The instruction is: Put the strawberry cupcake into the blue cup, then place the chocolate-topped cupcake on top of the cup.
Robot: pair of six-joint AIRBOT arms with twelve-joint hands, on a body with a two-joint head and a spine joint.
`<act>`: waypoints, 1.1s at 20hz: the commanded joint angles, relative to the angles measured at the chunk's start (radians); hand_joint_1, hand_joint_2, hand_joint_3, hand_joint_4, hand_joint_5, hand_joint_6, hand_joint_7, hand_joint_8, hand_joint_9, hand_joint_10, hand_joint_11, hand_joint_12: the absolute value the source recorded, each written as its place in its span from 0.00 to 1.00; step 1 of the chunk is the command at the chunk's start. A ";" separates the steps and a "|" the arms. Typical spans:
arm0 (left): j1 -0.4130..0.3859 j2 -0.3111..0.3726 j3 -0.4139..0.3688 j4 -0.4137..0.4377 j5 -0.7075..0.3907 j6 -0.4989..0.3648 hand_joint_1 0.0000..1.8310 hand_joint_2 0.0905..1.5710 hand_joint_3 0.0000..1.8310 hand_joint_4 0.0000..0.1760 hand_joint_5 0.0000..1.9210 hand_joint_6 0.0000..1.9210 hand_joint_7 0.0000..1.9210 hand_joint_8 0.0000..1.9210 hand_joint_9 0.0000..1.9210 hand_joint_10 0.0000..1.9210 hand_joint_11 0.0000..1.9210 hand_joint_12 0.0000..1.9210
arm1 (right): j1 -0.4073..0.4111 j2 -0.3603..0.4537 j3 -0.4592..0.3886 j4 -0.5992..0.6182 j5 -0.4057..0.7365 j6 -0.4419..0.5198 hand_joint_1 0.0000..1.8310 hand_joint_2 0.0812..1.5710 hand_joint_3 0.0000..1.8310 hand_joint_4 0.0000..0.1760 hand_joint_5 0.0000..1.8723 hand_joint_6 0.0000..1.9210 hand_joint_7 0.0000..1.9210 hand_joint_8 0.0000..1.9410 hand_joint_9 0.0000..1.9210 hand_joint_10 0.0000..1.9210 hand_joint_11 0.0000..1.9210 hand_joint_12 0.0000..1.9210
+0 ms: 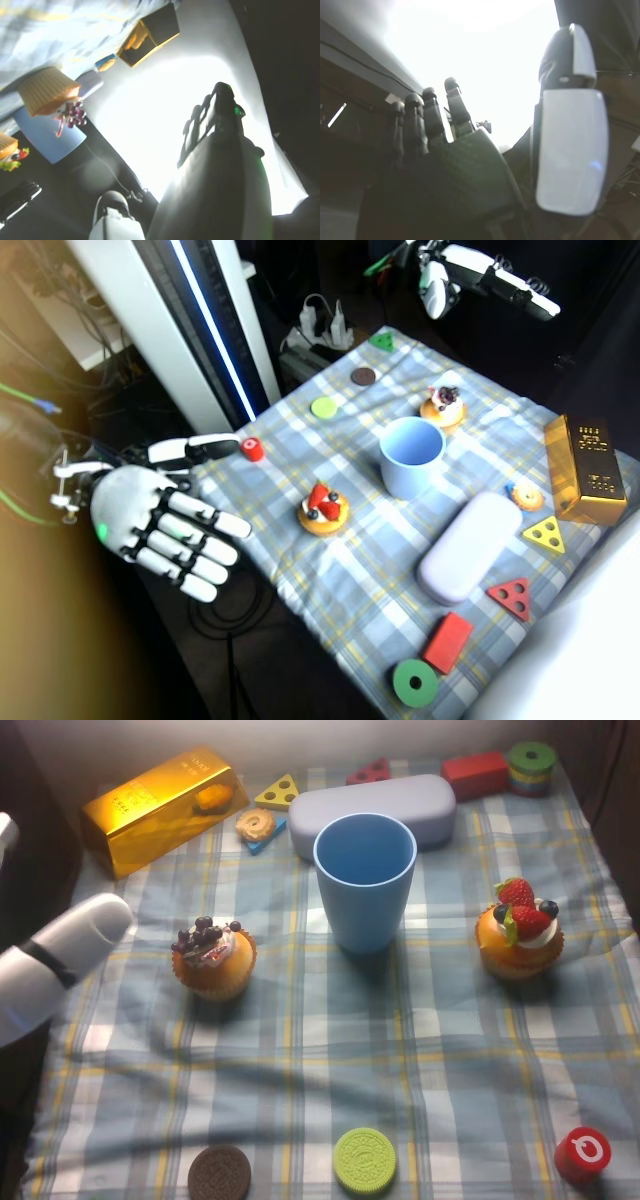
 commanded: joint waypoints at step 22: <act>-0.009 -0.001 0.004 0.060 -0.118 -0.006 0.00 0.51 0.00 0.24 0.08 0.00 0.06 0.00 0.00 0.00 0.00 0.00 | 0.333 -0.104 0.236 -0.312 -0.362 0.134 0.19 0.44 0.00 0.71 0.00 0.00 0.10 0.01 0.00 0.00 0.00 0.00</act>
